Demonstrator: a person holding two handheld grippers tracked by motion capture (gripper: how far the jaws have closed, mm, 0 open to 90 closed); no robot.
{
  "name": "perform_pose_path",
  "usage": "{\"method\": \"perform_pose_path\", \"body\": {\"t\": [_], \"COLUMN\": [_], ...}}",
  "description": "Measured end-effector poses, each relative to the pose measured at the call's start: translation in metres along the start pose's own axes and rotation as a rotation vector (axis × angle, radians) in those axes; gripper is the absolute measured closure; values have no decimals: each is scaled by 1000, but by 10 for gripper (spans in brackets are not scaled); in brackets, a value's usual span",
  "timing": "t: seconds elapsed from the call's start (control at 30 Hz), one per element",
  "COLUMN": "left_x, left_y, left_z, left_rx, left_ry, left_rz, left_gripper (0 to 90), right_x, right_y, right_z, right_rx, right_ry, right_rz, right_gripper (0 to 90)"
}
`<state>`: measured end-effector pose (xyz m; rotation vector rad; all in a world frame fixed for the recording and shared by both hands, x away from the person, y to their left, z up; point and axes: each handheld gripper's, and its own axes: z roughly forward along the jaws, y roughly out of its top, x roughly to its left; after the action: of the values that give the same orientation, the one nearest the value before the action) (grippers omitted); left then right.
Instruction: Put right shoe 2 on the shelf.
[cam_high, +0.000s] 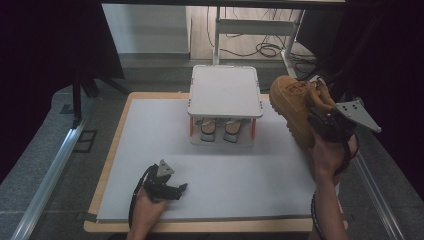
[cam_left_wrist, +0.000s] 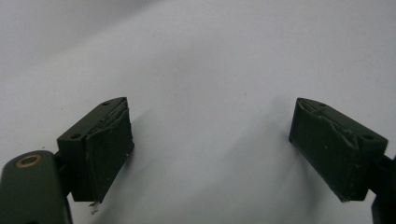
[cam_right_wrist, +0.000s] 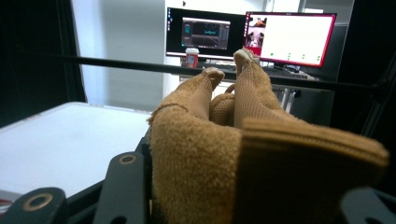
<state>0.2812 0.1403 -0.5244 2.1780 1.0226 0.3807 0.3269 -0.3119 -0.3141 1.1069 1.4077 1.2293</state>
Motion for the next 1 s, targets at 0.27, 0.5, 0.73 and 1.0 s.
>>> {"method": "perform_pose_path", "body": {"t": [0.27,0.5,0.73,1.0], "left_x": [0,0,0,0], "left_y": [0,0,0,0], "left_z": [0,0,0,0], "left_rx": [2,2,0,0], "left_ry": [1,0,1,1], "left_rz": [2,2,3,3], "left_gripper": [131,131,131,131], "right_x": [7,17,31,48], "right_y": [13,19,22,27], "right_z": [4,13,26,37], "right_rx": [-27,-29,-31,-34], "right_ry": [17,53,73,107], "right_rz": [-5,9,-1,0], "right_gripper": [515,515,516,515]}}
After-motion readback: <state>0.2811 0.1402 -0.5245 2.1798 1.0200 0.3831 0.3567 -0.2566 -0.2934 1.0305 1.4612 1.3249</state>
